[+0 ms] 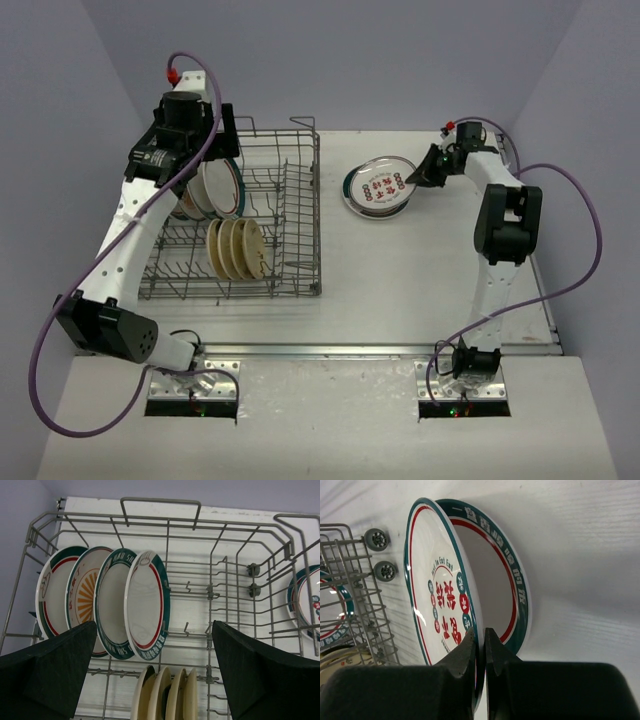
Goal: Unload the plates from the dish rack
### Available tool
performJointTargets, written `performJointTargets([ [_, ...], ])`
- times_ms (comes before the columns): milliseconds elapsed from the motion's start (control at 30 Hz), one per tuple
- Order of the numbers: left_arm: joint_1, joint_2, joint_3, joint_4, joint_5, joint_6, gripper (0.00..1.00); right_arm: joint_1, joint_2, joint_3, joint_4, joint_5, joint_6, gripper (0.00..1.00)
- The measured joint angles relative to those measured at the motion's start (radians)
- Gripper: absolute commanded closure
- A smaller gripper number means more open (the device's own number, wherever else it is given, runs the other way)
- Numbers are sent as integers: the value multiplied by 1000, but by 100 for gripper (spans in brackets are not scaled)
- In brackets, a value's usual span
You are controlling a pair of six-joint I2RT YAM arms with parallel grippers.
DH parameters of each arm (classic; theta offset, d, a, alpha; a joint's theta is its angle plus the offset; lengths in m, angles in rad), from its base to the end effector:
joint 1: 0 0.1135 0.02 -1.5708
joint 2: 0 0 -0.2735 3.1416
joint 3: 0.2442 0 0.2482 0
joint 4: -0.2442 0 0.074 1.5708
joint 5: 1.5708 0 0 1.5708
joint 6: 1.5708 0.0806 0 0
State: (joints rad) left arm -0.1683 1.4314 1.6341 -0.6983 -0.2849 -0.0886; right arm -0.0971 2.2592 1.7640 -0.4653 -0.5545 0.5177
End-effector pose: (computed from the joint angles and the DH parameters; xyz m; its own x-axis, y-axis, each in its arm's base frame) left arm 0.3380 -0.0344 0.4196 -0.4597 -0.0080 -0.8881 -0.1241 0.9907 0.0553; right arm 0.5175 -0.0078 0.1463 -0.8166 0.5023 -0.2845 0.2143 0.7214 0.6585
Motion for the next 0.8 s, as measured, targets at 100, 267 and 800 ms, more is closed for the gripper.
performJointTargets([
  [100, 20, 37, 0, -19, -3, -5, 6, 6, 11, 20, -7, 13, -16, 42],
  [267, 49, 69, 0, -54, -3, -19, 10, 28, 15, 39, -26, 49, -40, 26],
  [800, 72, 183, 0, -104, -47, -11, 42, 93, -212, 24, -119, 391, -204, 1],
])
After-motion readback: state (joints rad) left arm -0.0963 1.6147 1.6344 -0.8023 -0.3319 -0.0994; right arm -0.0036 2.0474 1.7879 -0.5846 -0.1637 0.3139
